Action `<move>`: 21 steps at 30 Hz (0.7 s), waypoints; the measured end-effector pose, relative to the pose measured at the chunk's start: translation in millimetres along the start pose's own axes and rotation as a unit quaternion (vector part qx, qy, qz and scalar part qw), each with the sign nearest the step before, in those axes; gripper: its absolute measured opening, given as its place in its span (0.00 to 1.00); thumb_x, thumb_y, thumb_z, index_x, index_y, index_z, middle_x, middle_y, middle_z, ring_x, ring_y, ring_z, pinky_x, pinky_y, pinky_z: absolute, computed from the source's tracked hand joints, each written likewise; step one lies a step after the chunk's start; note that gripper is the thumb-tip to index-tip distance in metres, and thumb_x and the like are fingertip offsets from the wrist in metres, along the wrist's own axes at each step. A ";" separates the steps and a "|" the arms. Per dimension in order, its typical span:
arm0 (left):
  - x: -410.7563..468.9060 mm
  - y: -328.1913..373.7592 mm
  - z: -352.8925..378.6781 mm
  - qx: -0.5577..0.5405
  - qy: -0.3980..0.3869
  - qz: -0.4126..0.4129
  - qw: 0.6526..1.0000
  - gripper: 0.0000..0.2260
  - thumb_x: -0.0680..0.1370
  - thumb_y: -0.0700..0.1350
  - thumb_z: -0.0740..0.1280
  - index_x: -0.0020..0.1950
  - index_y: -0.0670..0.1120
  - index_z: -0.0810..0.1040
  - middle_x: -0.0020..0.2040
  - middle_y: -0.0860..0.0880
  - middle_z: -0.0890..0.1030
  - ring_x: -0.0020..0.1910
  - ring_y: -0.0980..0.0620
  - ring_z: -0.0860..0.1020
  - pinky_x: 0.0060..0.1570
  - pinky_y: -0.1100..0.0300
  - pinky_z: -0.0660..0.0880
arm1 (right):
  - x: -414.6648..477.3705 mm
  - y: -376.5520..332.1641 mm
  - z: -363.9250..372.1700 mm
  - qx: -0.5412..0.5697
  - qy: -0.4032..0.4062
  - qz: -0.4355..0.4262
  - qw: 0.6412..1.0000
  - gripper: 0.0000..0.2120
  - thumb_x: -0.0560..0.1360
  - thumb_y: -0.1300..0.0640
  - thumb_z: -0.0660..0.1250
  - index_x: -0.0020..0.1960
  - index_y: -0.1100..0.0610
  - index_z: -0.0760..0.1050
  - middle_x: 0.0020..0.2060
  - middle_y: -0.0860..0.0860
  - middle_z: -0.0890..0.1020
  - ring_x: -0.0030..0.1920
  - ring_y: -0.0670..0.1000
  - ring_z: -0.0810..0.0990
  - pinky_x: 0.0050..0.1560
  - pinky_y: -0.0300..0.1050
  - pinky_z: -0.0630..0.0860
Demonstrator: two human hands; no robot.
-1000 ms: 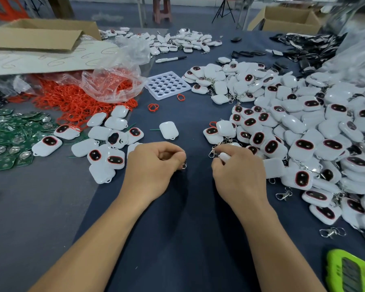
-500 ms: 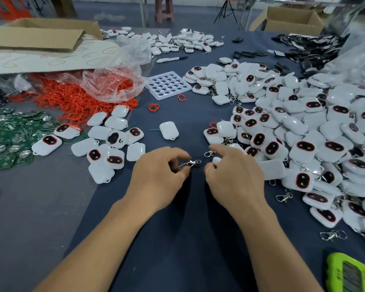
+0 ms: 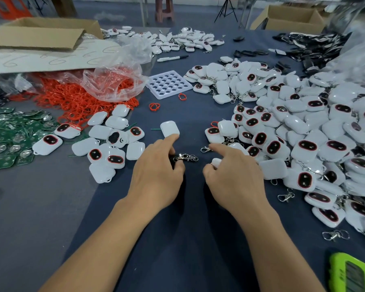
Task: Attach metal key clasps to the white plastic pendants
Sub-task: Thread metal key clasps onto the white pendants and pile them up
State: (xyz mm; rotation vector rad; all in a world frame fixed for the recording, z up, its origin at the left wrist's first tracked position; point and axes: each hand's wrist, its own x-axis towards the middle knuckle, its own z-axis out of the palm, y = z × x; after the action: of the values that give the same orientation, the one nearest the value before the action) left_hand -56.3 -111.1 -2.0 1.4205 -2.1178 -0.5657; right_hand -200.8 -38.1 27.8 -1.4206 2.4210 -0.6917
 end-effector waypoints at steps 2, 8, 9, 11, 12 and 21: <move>-0.6 -1.3 -0.4 -0.009 0.000 -0.004 1.000 0.24 0.77 0.46 0.69 0.73 0.59 0.71 0.49 0.60 0.75 0.47 0.58 0.69 0.49 0.61 0.66 | 2.9 -0.3 -1.4 0.002 -0.013 0.002 1.000 0.24 0.77 0.51 0.65 0.73 0.41 0.75 0.60 0.46 0.83 0.59 0.53 0.79 0.51 0.48 0.71; -5.6 1.6 -2.3 -0.029 0.005 0.030 0.999 0.20 0.77 0.42 0.66 0.66 0.60 0.78 0.46 0.62 0.77 0.45 0.59 0.72 0.49 0.59 0.73 | -11.7 25.7 -16.3 -0.017 0.058 0.071 0.996 0.09 0.75 0.49 0.68 0.54 0.42 0.83 0.34 0.38 0.72 0.36 0.46 0.72 0.41 0.46 0.69; -7.0 2.0 -2.4 -0.032 0.007 0.037 0.999 0.20 0.76 0.42 0.66 0.65 0.59 0.78 0.46 0.61 0.77 0.45 0.59 0.72 0.50 0.58 0.74 | -15.9 30.9 -17.8 -0.028 0.062 0.093 0.993 0.09 0.76 0.48 0.69 0.54 0.41 0.83 0.33 0.38 0.71 0.36 0.48 0.71 0.42 0.46 0.69; -9.6 1.8 -2.5 -0.032 0.006 0.046 0.998 0.20 0.76 0.41 0.66 0.65 0.58 0.79 0.47 0.61 0.78 0.45 0.58 0.73 0.52 0.56 0.76 | -25.5 36.3 -18.3 -0.027 0.067 0.125 0.990 0.08 0.77 0.47 0.70 0.55 0.40 0.83 0.32 0.39 0.71 0.37 0.51 0.71 0.44 0.47 0.70; -10.3 1.5 -2.5 -0.033 0.006 0.047 0.998 0.19 0.76 0.41 0.67 0.65 0.58 0.79 0.48 0.61 0.78 0.46 0.58 0.73 0.52 0.57 0.76 | -29.2 36.5 -17.4 -0.023 0.072 0.130 0.989 0.07 0.77 0.47 0.71 0.53 0.41 0.84 0.31 0.39 0.71 0.37 0.51 0.72 0.44 0.47 0.70; -18.1 3.6 -5.0 -0.034 -0.009 0.056 0.998 0.16 0.77 0.41 0.66 0.58 0.59 0.83 0.45 0.61 0.80 0.46 0.59 0.76 0.50 0.57 0.77 | -34.3 31.6 -8.3 0.015 0.105 0.114 0.988 0.06 0.76 0.49 0.69 0.43 0.47 0.83 0.31 0.42 0.79 0.35 0.46 0.76 0.39 0.45 0.69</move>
State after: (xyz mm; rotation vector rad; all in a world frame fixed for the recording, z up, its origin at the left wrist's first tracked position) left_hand -50.1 -93.2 0.6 1.2551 -2.1552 -0.6020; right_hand -211.3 7.0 17.8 -1.0822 2.6655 -0.8533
